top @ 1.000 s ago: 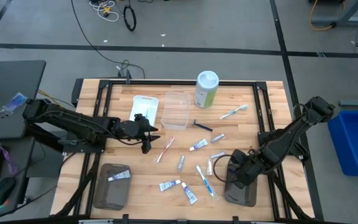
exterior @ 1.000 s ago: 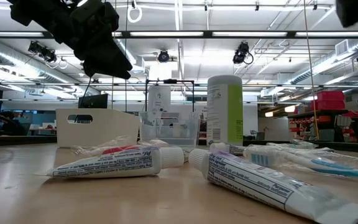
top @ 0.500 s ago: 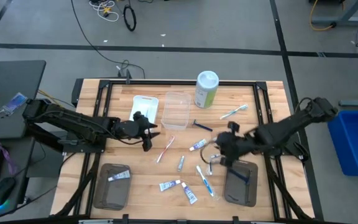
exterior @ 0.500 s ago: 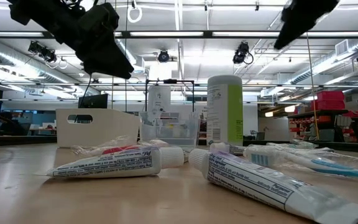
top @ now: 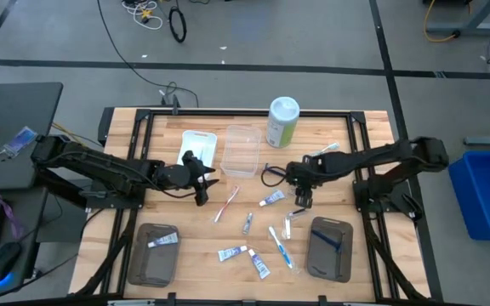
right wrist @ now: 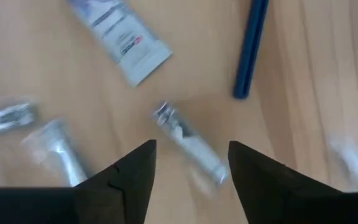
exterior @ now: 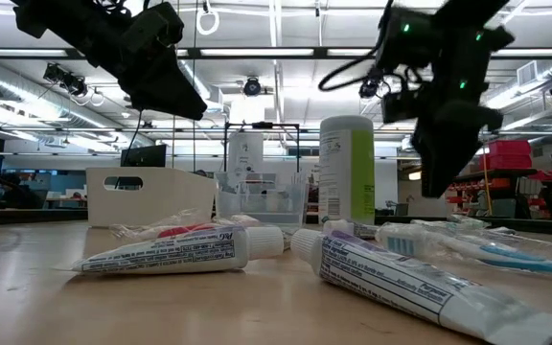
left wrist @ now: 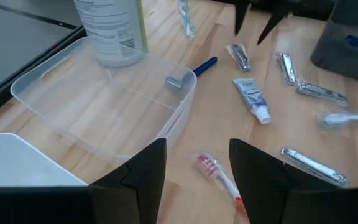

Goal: Pick & Place Travel size toiletries
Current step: Put the nail cutter into the transparent bin

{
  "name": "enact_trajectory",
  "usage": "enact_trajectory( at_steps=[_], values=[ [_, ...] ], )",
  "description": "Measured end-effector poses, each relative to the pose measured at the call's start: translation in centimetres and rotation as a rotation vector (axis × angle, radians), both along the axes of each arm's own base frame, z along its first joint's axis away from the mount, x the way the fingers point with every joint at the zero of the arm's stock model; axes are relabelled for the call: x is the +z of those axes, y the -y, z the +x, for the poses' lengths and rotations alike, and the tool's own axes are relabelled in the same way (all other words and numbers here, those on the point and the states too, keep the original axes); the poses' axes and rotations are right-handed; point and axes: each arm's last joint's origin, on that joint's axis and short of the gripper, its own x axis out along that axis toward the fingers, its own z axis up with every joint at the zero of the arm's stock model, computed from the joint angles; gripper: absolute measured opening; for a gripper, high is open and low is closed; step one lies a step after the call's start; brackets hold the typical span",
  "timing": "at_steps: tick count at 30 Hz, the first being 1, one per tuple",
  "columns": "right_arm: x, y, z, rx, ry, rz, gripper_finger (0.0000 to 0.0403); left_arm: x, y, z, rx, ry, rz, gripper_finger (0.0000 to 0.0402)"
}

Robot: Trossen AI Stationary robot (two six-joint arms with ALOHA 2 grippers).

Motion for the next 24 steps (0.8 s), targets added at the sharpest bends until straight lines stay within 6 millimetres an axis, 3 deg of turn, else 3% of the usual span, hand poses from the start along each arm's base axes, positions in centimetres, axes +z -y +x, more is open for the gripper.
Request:
enact_trajectory(
  at_steps=[7, 13, 18, 24],
  values=[
    [-3.2, 1.3, 0.9, 0.018, -0.066, 0.063, 0.0227, 0.0, 0.0, 0.0, -0.001, 0.0, -0.001, 0.0183],
    [-4.9, 1.3, 1.4, 0.042, -0.135, 0.085, 0.0209, 0.0, 0.0, 0.0, -0.006, -0.002, 0.004, 0.0183],
    [-5.0, 1.3, 1.4, 0.044, -0.127, 0.083, 0.0168, 0.0, 0.0, 0.0, -0.007, -0.002, 0.005, 0.0183],
    [-4.9, 1.1, 1.7, -0.054, -0.084, 0.12, 0.0082, 0.0, 0.0, 0.0, -0.006, -0.002, 0.003, 0.0183]
  ],
)
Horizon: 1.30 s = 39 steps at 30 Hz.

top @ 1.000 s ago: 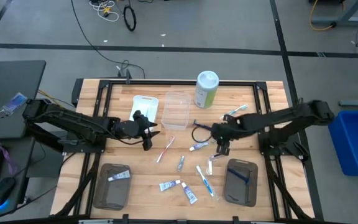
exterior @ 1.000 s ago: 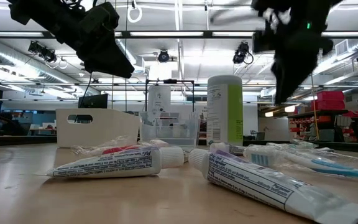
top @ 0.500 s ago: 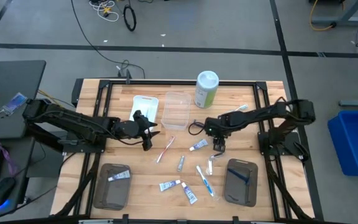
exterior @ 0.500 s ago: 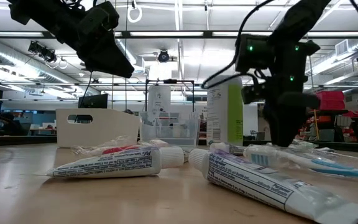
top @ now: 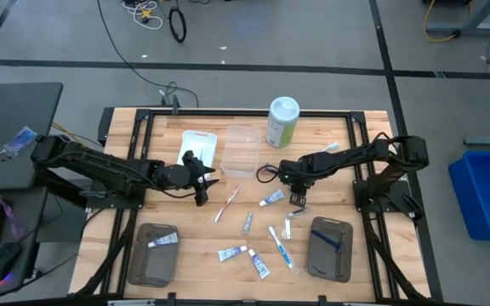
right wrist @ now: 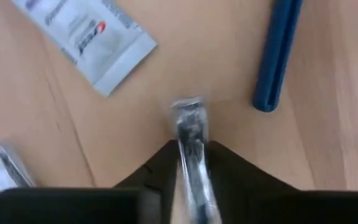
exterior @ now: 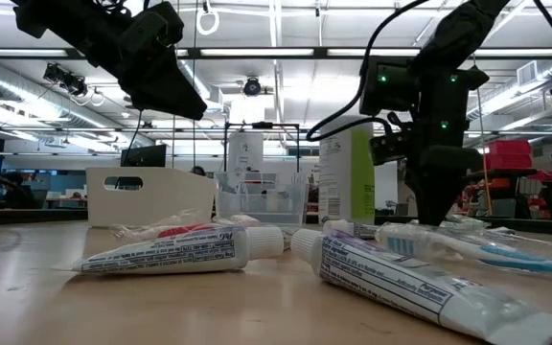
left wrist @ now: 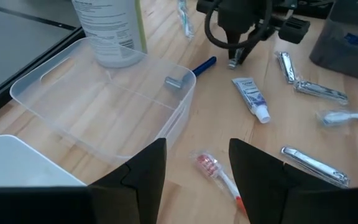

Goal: Pick & Place Travel size toiletries
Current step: Put the nail cutter into the transparent bin

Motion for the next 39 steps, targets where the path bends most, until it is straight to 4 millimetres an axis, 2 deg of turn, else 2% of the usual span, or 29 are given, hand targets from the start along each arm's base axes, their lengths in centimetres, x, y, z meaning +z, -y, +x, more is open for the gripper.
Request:
enact_trajectory(
  at_steps=[3, 6, 8, 12, 14, 16, 18, 20, 24, 26, 32, 36, 39],
  values=[
    [0.5, -0.7, 0.6, -0.047, 0.015, 0.019, 0.0044, 0.0, 0.0, 0.0, 0.005, 0.003, -0.008, 0.0183],
    [1.5, -1.7, 0.8, -0.071, 0.0, 0.048, 0.0043, 0.0, 0.0, 0.0, 0.003, 0.002, -0.005, 0.0183],
    [3.1, -2.2, 1.5, -0.073, 0.075, 0.06, 0.0043, 0.0, 0.0, 0.0, -0.002, -0.002, 0.005, 0.0183],
    [7.2, -3.0, 3.2, -0.075, 0.292, 0.042, 0.0043, 0.0, 0.0, 0.0, -0.01, -0.007, 0.017, 0.0183],
    [9.4, -3.1, 4.5, -0.112, 0.48, -0.053, 0.0043, 0.0, 0.0, 0.0, -0.01, -0.008, 0.018, 0.0183],
    [11.2, -2.8, 5.9, -0.23, 0.721, -0.17, 0.0052, 0.0, 0.0, 0.0, -0.011, -0.007, 0.019, 0.0183],
    [12.5, -2.1, 7.0, -0.351, 0.914, -0.261, 0.0064, 0.0, 0.0, 0.0, -0.012, -0.007, 0.019, 0.0183],
    [13.2, -1.4, 8.0, -0.353, 1.064, -0.325, 0.0073, 0.0, 0.0, 0.0, -0.009, -0.008, 0.017, 0.0183],
    [12.5, 0.2, 9.4, -0.292, 1.149, -0.448, 0.0075, -0.1, 0.0, 0.0, -0.006, -0.011, 0.011, 0.0183],
    [11.1, 1.3, 10.0, -0.315, 1.116, -0.465, 0.0072, -0.1, 0.0, 0.0, -0.007, -0.012, 0.014, 0.0183],
    [5.1, 4.5, 11.3, -0.368, 0.932, -0.493, 0.0072, -0.1, 0.0, 0.0, -0.01, -0.014, 0.019, 0.0183],
    [2.6, 6.4, 11.6, -0.38, 0.91, -0.418, 0.0079, -0.1, 0.0, 0.0, -0.01, -0.013, 0.019, 0.0183],
    [1.6, 7.4, 11.6, -0.369, 0.89, -0.389, 0.0088, -0.1, 0.0, 0.0, -0.011, -0.015, 0.021, 0.0183]
  ],
)
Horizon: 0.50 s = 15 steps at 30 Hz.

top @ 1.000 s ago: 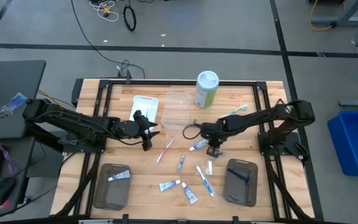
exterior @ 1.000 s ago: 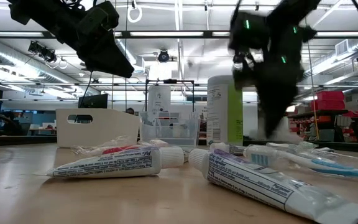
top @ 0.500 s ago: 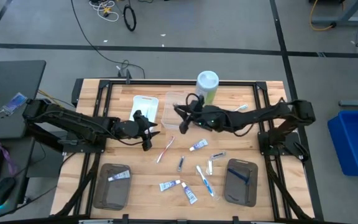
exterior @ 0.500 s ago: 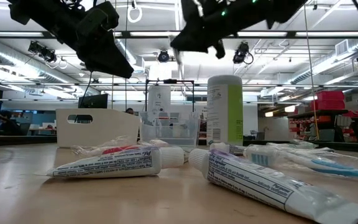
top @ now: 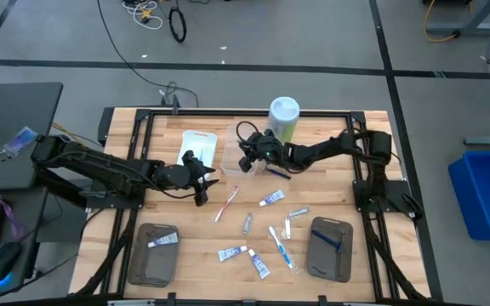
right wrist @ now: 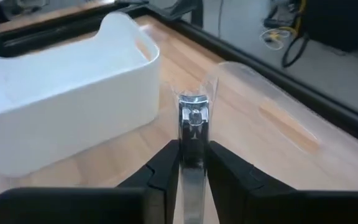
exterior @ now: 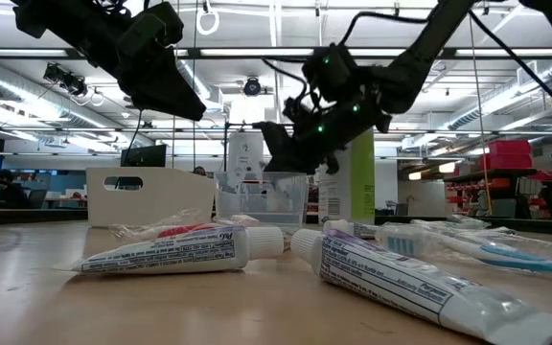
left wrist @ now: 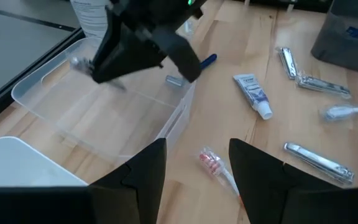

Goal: Pick & Place Travel size toiletries
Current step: Put the nail cutter into the transparent bin, then put the orange and white toothbrush into the white bin

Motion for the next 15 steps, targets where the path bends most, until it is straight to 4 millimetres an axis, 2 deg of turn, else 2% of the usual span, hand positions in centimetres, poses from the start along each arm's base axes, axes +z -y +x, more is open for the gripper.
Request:
enact_trajectory(
  at_steps=[8, 15],
  values=[
    [-0.2, 1.4, -0.3, 0.009, 0.001, 0.025, 0.0126, 0.0, 0.0, 0.0, 0.003, 0.002, -0.006, 0.0183],
    [-0.1, 1.3, -0.3, 0.031, 0.001, 0.035, 0.015, 0.0, 0.0, 0.0, 0.024, 0.017, -0.042, 0.0183]
  ],
)
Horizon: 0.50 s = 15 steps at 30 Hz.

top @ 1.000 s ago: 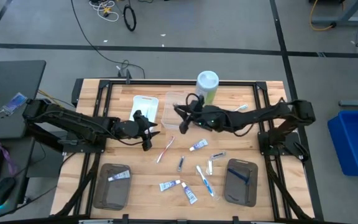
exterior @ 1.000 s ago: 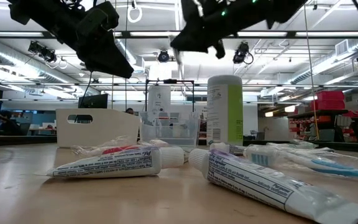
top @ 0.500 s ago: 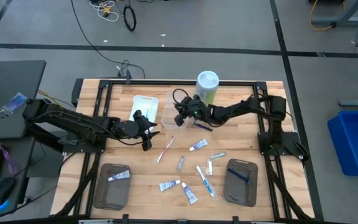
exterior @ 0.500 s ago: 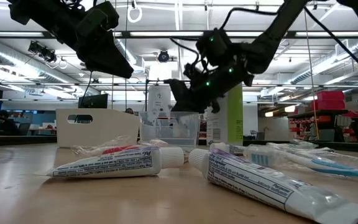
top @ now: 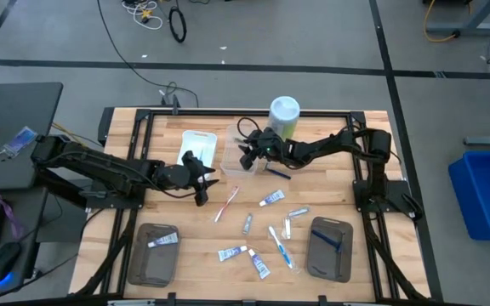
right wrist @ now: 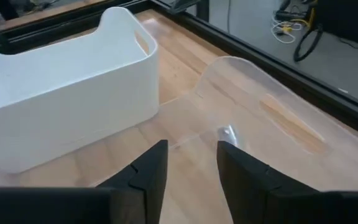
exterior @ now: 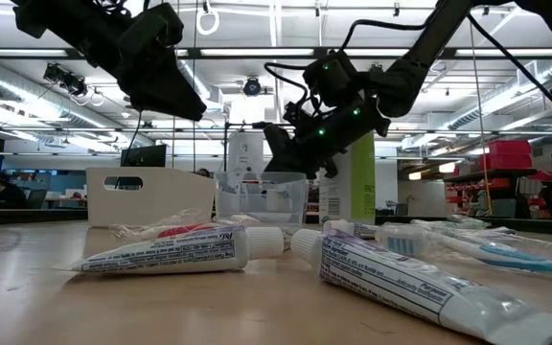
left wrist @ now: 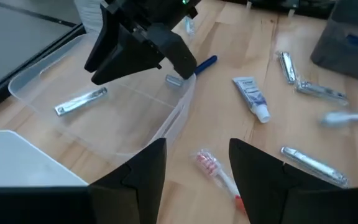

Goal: Pick & Place Travel size toiletries
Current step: Put the orange and white toothbrush into the white bin

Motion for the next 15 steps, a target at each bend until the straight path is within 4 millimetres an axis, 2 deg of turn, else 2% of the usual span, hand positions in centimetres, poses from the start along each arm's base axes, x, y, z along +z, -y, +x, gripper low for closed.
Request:
enact_trajectory(
  at_steps=[4, 9, 12, 15],
  values=[
    [1.3, -0.5, -0.2, 0.042, 0.016, 0.008, 0.016, 0.0, 0.2, 0.1, -0.012, 0.021, -0.089, 0.0183],
    [4.8, -2.4, -0.7, 0.141, 0.01, -0.115, 0.016, 0.0, 0.8, 1.1, -0.098, 0.087, -0.204, 0.0183],
    [6.6, -3.8, -1.5, 0.177, -0.022, -0.153, 0.0156, -1.2, 1.1, 2.4, -0.085, 0.086, -0.241, 0.0183],
    [8.0, -5.1, -2.6, 0.186, -0.076, -0.156, 0.0156, -3.2, 1.1, 3.7, -0.041, -0.001, -0.274, 0.0183]
  ],
)
